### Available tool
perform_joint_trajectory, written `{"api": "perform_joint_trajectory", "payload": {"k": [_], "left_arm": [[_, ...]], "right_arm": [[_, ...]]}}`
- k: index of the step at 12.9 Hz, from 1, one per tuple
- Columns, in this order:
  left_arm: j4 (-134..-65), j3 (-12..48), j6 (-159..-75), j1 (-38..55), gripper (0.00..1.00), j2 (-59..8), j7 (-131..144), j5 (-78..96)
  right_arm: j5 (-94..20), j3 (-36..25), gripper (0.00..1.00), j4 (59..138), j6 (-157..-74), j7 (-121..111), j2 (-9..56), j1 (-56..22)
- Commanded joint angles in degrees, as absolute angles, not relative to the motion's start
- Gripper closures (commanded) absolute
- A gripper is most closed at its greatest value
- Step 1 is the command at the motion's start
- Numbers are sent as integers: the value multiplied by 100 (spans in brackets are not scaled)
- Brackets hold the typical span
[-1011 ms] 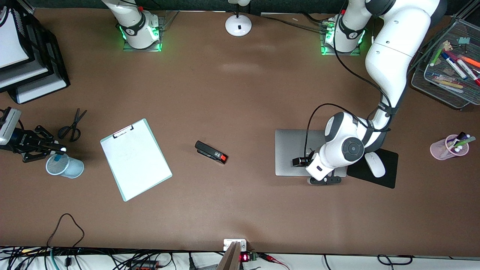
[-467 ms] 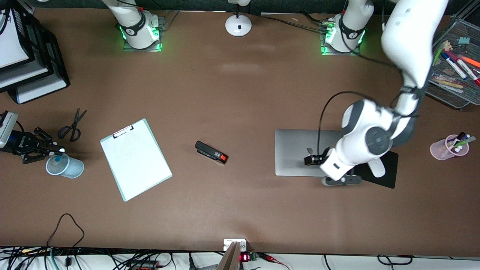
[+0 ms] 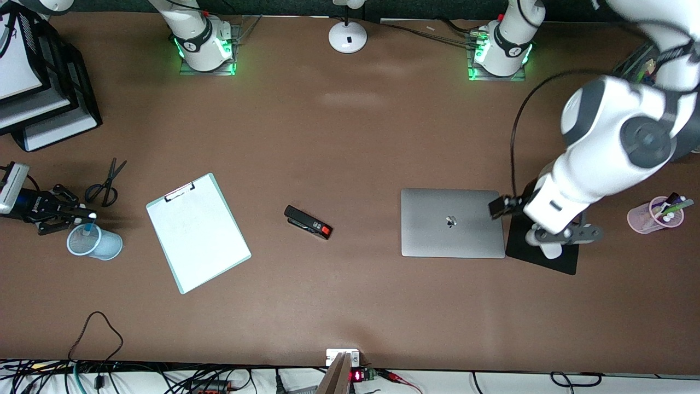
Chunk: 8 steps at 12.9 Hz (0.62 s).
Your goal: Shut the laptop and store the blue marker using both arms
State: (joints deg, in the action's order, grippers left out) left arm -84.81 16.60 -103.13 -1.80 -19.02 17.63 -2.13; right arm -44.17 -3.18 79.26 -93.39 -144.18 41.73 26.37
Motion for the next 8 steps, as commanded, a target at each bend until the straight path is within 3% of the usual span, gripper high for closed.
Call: {"api": "perform_joint_trajectory", "payload": {"k": [1, 6, 7, 8], "left_arm": [[-8736, 1696, -9932, -403, 0, -1215, 970, -290], [-8518, 1670, -9404, -633, 0, -747, 650, -281], [-8316, 1644, -9335, -633, 0, -782, 650, -299], [-8193, 1635, -9143, -633, 0, -808, 668, -290]], "right_arm": [[-4561, -229, 95, 7699, -9202, -14581, 4394, 2742], [-4614, -246, 94, 7568, -9264, -14572, 4544, 2768], [-4606, -246, 79, 7559, -9272, -14537, 4544, 2803], [-4614, -246, 16, 7559, -9281, -14459, 4544, 2812]]}}
